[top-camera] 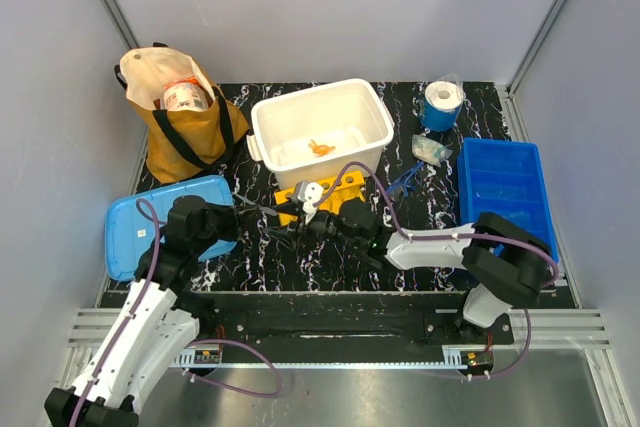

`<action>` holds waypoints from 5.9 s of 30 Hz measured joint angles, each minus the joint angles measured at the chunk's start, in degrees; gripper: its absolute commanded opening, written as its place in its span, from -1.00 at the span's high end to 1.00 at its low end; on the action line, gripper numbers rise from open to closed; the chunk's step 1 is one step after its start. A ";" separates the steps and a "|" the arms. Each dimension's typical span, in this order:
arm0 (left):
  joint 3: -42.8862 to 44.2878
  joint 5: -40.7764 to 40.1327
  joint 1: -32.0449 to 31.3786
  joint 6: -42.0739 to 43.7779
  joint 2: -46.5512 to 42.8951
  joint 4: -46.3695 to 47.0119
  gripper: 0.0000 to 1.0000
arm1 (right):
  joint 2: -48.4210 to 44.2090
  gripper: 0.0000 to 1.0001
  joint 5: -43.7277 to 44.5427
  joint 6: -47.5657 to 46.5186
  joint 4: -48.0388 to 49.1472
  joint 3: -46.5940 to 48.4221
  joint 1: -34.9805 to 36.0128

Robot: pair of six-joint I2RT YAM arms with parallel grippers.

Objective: Organize the chemistry lab equipment

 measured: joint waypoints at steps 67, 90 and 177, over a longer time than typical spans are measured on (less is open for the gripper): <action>8.85 8.87 -1.97 39.32 8.37 5.86 -0.28 | -26.67 1.00 23.21 25.73 -57.83 19.71 -24.57; 25.00 40.09 -22.10 91.80 23.56 20.74 -0.29 | -30.93 0.92 -18.29 27.56 -89.59 32.96 -28.83; 17.88 -3.58 -35.19 102.14 15.32 5.64 -0.98 | -26.53 0.95 22.43 51.36 -80.87 3.45 -88.83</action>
